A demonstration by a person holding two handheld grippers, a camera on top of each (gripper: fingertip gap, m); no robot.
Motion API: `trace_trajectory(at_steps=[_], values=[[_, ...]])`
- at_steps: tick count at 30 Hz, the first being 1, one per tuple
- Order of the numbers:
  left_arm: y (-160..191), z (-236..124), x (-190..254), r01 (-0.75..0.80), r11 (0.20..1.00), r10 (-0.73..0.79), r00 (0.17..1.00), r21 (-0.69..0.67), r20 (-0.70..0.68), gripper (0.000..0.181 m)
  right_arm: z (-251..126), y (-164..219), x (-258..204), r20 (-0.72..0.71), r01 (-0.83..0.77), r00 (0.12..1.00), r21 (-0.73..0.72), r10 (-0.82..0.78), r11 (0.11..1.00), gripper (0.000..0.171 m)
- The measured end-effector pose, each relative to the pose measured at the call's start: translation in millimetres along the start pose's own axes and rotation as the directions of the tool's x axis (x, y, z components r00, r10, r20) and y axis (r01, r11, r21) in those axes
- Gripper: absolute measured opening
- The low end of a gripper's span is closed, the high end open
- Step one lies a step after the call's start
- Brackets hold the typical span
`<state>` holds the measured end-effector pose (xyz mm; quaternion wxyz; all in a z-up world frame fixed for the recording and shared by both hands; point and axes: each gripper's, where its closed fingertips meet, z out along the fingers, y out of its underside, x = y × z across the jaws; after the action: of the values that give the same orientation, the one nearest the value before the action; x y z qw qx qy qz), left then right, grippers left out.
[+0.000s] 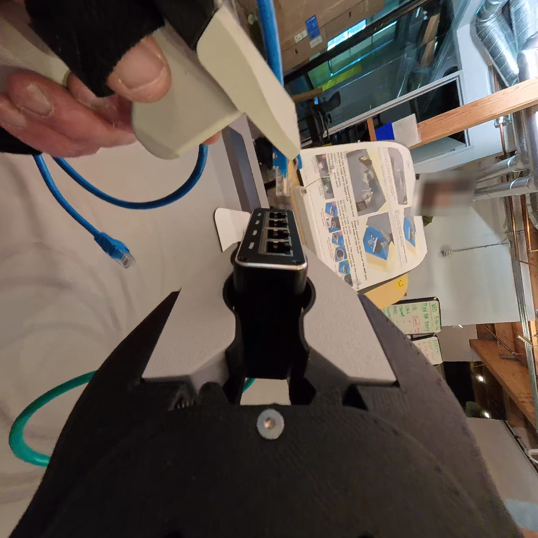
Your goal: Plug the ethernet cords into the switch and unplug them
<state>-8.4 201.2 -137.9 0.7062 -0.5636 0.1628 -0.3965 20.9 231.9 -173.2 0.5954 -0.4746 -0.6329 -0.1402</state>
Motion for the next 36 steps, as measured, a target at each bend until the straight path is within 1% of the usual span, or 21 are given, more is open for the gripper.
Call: trace_trajectory(at_steps=[7, 17, 23, 31, 36], values=[[3.5, -1.2, -3.5, 0.012, 1.0, -0.012, 1.0, -0.004, 0.014, 0.011, 7.0, 14.8, -9.2, 0.036, 0.04, 0.999, -0.106, -0.036, 0.994, 0.033], [-5.9, 0.1, 9.3, -0.018, 1.0, 0.018, 1.0, 0.001, -0.009, 0.011, -1.5, 9.5, -3.9, 0.032, 0.046, 0.999, -0.119, -0.042, 0.992, 0.033], [-10.3, -1.3, 14.7, -0.035, 0.999, 0.035, 0.999, 0.006, -0.008, 0.011, -9.7, 0.0, 1.8, -0.002, 0.055, 0.998, -0.098, -0.055, 0.994, 0.032], [-21.6, -4.5, 22.6, -0.06, 0.998, 0.06, 0.998, 0.027, -0.015, 0.012, -27.5, -16.9, 12.3, -0.042, 0.021, 0.999, 0.014, -0.02, 1.0, 0.033], [-29.6, -1.9, 33.6, -0.079, 0.996, 0.081, 0.996, 0.044, -0.037, 0.011, -35.4, -22.6, 21.4, -0.062, 0.012, 0.998, 0.036, -0.01, 0.999, 0.033]])
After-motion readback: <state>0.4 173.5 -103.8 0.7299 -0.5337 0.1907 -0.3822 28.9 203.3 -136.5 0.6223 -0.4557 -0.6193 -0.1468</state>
